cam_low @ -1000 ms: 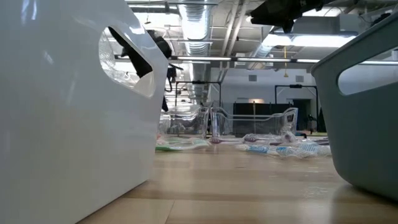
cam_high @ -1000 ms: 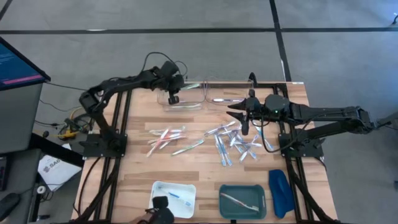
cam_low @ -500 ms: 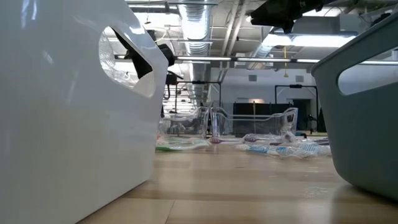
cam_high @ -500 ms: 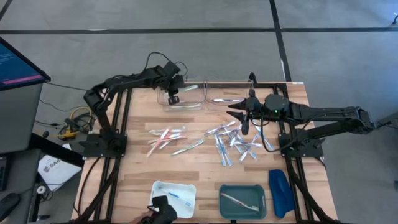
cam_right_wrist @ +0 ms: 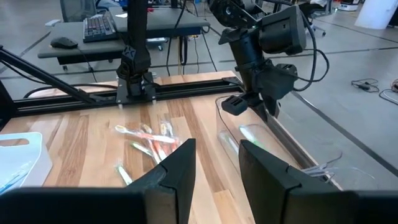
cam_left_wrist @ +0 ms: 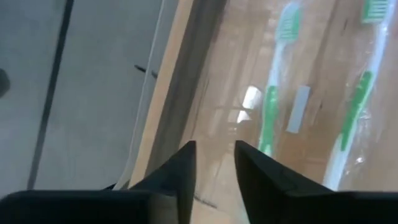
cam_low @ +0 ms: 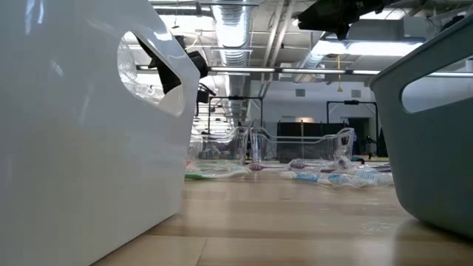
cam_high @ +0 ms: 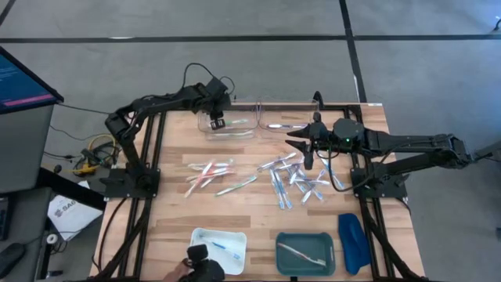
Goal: Pick & Place Toothbrushes
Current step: Put the orange toothbrush into the green bin
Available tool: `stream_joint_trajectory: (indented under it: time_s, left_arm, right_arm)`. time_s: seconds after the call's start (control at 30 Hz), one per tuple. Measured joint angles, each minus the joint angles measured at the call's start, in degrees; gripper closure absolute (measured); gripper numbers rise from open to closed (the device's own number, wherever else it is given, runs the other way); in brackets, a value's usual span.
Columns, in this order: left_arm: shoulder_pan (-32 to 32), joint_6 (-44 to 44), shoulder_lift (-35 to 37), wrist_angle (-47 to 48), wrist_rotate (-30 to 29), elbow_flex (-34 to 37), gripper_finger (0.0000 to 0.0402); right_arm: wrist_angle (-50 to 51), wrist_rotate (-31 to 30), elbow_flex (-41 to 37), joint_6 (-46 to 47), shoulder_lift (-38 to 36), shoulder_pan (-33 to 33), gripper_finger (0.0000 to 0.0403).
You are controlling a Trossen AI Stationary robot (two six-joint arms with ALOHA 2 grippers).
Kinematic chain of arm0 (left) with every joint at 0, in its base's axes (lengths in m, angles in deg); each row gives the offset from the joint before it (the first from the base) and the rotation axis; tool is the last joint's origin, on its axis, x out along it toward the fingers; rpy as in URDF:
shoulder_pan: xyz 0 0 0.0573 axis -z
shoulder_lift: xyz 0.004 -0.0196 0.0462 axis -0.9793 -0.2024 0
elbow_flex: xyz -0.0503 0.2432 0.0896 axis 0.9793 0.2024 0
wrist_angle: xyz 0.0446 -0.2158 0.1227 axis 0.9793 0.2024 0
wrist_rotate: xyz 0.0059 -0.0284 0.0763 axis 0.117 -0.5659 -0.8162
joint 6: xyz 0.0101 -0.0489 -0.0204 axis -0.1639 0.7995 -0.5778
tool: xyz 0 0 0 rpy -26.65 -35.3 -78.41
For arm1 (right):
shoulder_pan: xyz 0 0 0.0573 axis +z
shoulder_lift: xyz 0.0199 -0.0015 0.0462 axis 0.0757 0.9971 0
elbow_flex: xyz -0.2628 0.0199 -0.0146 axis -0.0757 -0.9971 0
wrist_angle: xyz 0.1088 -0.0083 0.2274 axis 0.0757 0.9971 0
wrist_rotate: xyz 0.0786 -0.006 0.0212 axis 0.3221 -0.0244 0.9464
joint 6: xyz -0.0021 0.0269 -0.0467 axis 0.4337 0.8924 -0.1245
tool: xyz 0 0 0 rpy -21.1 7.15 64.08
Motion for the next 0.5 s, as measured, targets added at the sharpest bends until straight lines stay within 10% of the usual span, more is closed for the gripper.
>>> stream_joint_trajectory:
  time_s: [0.5]
  left_arm:
    - [10.45,7.33,15.44,-2.09,0.39,0.0,0.0256]
  right_arm:
    - [0.04,0.02,0.0,-0.02,0.0,0.02,0.0287]
